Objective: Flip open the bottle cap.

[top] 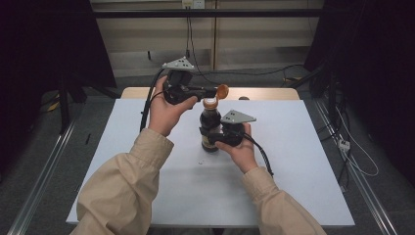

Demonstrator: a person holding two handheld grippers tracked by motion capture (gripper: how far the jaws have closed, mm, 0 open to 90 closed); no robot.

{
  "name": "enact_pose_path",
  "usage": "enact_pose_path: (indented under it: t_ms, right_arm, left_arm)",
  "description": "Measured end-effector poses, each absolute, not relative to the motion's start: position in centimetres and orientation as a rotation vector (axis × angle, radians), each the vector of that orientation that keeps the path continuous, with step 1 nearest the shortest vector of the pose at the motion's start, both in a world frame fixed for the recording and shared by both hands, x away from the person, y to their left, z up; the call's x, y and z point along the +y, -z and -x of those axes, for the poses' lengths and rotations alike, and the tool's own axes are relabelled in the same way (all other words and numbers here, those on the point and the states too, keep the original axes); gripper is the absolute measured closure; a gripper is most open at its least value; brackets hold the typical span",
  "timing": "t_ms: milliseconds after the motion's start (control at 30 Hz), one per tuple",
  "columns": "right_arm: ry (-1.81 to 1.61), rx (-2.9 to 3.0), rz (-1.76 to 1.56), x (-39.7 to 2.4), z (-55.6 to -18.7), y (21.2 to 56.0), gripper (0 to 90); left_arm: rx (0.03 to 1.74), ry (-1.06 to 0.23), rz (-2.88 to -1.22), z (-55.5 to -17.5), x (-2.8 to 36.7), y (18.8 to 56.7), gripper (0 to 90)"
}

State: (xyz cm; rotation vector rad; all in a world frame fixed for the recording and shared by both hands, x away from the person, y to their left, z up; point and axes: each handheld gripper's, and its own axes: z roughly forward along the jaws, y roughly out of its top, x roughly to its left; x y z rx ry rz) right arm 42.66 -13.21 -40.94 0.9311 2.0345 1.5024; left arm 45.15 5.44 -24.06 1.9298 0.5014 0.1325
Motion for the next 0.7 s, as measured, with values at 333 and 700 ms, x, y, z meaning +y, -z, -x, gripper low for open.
enact_pose_path:
  t_ms: [333,700]
  right_arm:
    - [-1.507,2.039,-0.94,-13.3,-42.7,40.9,31.4]
    - [-1.516,2.039,-0.953,-13.5,-42.8,41.0,31.0]
  left_arm:
    - [0.513,-0.14,-1.928,-45.2,5.9,24.0,90.0]
    - [0.531,-0.142,-1.918,-45.2,7.2,24.4,90.0]
